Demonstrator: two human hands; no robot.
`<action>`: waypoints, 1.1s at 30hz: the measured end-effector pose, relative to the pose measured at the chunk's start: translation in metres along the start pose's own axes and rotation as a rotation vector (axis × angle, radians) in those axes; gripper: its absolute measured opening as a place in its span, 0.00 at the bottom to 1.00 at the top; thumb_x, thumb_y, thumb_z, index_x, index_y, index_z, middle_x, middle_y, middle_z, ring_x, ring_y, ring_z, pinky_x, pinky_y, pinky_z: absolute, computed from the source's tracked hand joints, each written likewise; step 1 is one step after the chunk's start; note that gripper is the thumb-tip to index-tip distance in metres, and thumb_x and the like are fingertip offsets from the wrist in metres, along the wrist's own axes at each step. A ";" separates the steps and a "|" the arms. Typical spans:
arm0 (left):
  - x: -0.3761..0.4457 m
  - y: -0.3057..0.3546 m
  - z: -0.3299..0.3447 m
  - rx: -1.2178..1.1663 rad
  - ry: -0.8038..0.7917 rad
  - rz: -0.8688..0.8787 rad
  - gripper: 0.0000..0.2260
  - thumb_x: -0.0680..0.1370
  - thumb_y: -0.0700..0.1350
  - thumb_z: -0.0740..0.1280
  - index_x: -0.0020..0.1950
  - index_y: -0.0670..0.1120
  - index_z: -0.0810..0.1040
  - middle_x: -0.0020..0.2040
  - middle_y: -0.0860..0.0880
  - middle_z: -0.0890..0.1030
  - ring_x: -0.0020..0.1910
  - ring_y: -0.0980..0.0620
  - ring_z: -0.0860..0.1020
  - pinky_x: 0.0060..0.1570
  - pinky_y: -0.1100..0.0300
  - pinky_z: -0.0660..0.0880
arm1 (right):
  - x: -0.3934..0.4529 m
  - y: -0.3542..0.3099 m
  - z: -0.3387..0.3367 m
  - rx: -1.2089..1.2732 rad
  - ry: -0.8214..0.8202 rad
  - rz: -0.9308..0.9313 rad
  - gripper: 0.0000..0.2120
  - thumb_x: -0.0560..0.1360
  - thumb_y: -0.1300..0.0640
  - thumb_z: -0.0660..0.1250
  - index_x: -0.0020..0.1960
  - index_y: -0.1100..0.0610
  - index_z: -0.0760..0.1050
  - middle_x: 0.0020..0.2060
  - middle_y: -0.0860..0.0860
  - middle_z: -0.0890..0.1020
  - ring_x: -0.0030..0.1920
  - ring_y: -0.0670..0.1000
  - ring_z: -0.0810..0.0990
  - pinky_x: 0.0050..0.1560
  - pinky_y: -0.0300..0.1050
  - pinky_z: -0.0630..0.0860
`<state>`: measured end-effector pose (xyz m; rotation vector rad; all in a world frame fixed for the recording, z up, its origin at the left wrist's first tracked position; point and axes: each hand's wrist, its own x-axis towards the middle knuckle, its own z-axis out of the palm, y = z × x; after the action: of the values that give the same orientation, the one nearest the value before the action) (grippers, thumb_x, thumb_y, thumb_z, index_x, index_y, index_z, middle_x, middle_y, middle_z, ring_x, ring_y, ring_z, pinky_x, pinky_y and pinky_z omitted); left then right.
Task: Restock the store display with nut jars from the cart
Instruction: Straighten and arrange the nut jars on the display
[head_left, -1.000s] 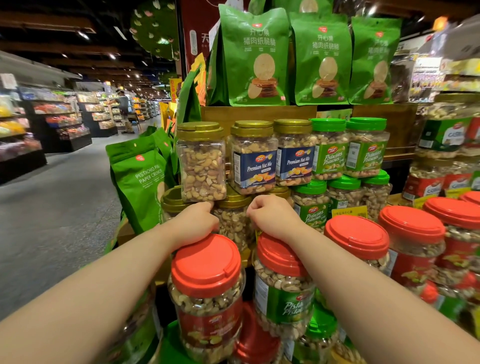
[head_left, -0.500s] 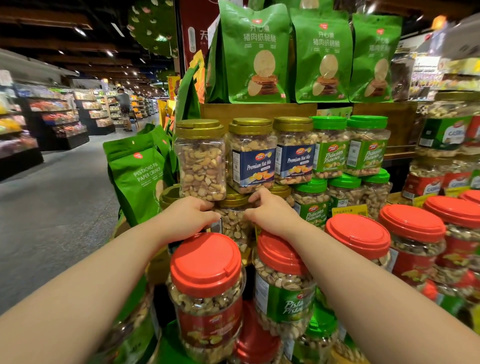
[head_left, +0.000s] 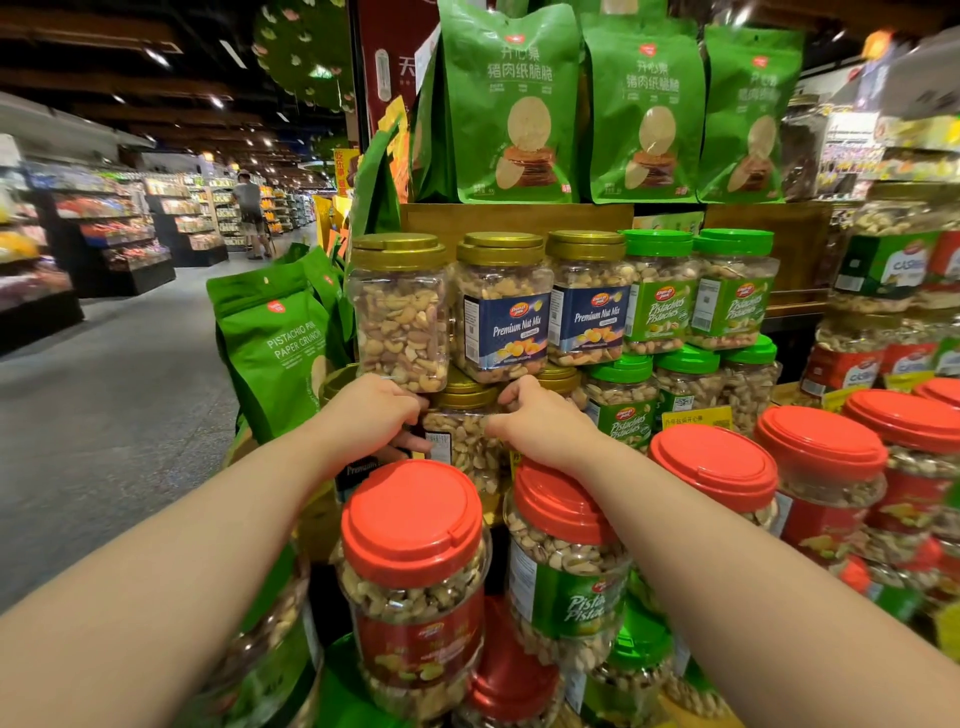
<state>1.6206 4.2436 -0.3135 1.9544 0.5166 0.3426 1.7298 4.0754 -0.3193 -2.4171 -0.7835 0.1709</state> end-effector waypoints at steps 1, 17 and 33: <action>0.001 -0.001 -0.001 -0.014 0.006 -0.002 0.09 0.80 0.32 0.59 0.45 0.38 0.78 0.64 0.50 0.78 0.40 0.47 0.87 0.32 0.55 0.82 | 0.000 -0.001 0.000 -0.019 -0.019 0.002 0.26 0.75 0.42 0.67 0.70 0.50 0.67 0.64 0.49 0.77 0.64 0.55 0.75 0.58 0.50 0.70; 0.011 -0.012 0.000 0.246 -0.150 -0.026 0.29 0.62 0.44 0.62 0.64 0.48 0.73 0.57 0.34 0.82 0.52 0.34 0.84 0.52 0.31 0.79 | 0.002 0.005 0.001 0.127 0.061 0.017 0.36 0.63 0.41 0.63 0.70 0.50 0.74 0.59 0.49 0.82 0.55 0.56 0.83 0.62 0.56 0.78; 0.007 -0.007 -0.006 0.305 -0.113 0.089 0.18 0.64 0.43 0.60 0.49 0.33 0.74 0.48 0.39 0.77 0.43 0.40 0.87 0.48 0.34 0.80 | -0.001 -0.003 -0.001 -0.062 -0.033 -0.033 0.31 0.75 0.47 0.66 0.76 0.53 0.66 0.68 0.53 0.77 0.66 0.57 0.76 0.64 0.52 0.73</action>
<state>1.6226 4.2550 -0.3171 2.2829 0.4276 0.2159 1.7279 4.0764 -0.3170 -2.4633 -0.8554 0.1762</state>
